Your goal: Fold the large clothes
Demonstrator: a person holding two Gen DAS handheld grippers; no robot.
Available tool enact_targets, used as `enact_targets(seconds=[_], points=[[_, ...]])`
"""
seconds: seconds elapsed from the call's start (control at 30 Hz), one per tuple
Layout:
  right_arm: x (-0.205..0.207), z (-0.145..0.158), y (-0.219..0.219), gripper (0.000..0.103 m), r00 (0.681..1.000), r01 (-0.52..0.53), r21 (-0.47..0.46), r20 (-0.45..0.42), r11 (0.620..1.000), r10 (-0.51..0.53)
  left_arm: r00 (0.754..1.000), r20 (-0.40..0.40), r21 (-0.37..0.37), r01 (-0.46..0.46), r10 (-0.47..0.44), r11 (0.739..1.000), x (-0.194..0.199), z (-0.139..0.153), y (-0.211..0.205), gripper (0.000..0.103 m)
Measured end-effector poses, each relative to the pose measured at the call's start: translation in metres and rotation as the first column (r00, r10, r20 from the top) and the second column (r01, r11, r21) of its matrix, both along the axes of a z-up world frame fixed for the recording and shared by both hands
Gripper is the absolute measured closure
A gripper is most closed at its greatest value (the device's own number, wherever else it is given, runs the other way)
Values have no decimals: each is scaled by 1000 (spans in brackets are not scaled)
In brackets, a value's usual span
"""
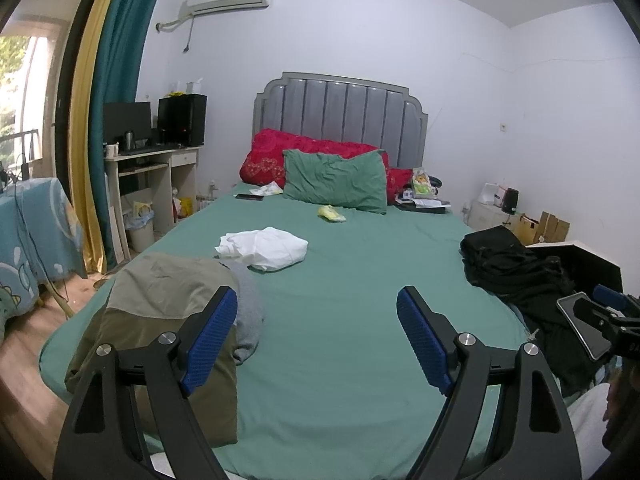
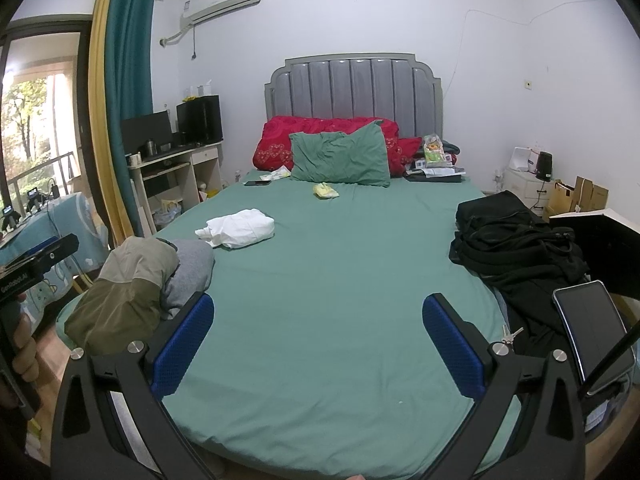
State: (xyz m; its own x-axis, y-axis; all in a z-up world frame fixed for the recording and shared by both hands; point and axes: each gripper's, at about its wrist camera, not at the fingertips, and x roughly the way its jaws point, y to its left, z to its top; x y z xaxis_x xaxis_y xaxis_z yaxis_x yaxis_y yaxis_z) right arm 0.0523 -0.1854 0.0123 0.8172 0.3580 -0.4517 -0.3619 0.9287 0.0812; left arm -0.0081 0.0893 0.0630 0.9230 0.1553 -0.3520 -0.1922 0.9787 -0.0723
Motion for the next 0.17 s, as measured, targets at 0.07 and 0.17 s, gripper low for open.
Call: enact_targets(seconds=[0.07, 0.17], points=[[0, 0, 0, 0, 1000, 0, 1, -1, 1000, 0, 1000, 1, -1, 4, -4, 1000, -1, -1, -1, 18], [0, 0, 1, 0, 1000, -1, 1, -1, 1000, 1, 1000, 0, 7, 13, -13, 1000, -1, -2, -3, 18]])
